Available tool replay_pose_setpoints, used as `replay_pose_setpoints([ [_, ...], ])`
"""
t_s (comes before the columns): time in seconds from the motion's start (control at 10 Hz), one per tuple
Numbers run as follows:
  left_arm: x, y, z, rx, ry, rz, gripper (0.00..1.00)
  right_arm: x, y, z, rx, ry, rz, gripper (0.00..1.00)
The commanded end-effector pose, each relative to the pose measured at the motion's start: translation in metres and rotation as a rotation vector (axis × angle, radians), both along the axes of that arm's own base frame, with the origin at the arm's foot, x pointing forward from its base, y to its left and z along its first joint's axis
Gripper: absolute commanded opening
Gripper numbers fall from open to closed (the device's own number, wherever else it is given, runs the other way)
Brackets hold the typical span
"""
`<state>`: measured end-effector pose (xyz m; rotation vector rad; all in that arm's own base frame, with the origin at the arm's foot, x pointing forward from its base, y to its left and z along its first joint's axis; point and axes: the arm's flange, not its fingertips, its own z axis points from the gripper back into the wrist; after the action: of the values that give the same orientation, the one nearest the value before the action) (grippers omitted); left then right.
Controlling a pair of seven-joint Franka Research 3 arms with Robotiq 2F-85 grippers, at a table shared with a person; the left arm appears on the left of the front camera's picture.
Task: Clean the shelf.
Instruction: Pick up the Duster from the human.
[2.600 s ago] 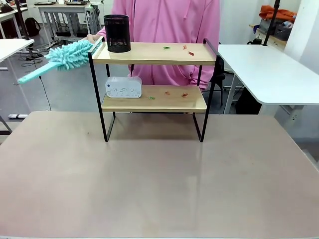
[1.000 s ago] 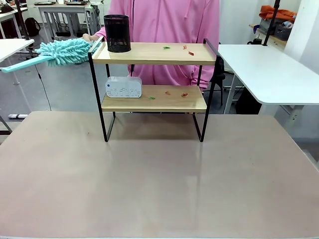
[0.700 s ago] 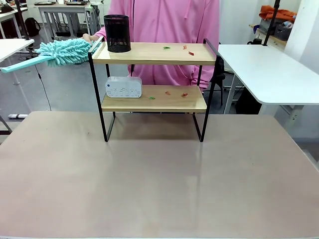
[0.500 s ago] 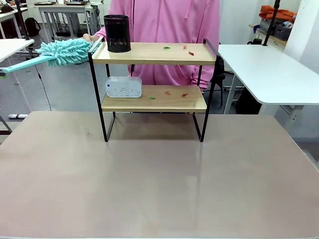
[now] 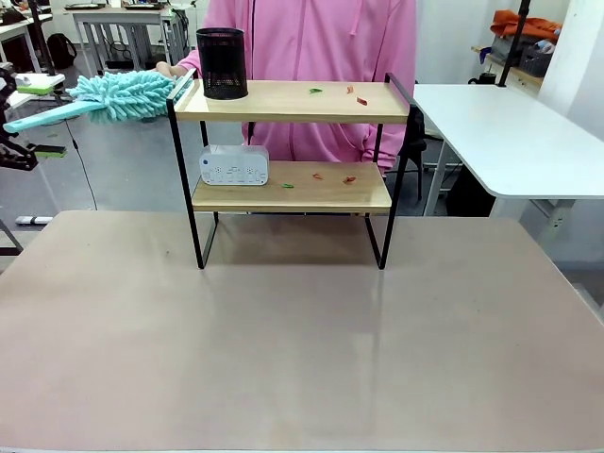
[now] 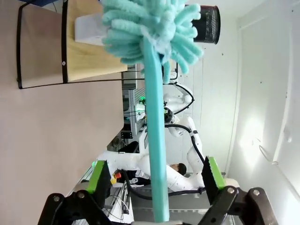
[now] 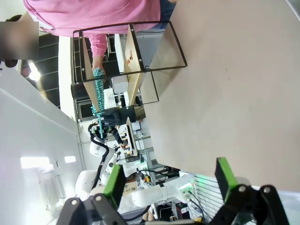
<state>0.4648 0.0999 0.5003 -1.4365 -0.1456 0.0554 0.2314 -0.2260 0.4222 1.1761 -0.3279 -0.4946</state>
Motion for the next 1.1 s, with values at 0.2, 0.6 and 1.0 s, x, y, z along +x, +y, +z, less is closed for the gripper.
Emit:
replay_pose_setpoints([
  [0.2, 0.0127, 0.0045, 0.0082, -0.065, 0.016, 0.083, 1.00, -0.0019, 0.0007, -0.0007, -0.011, -0.021, 0.010, 1.00],
  [0.6, 0.0106, 0.0021, 0.0053, -0.075, 0.025, 0.098, 1.00, -0.0019, 0.0007, -0.0007, -0.011, -0.021, 0.010, 1.00],
  [1.0, 0.0079, 0.0005, 0.0061, -0.062, 0.011, 0.081, 0.00, -0.0019, 0.0007, -0.0007, -0.011, -0.021, 0.010, 1.00],
])
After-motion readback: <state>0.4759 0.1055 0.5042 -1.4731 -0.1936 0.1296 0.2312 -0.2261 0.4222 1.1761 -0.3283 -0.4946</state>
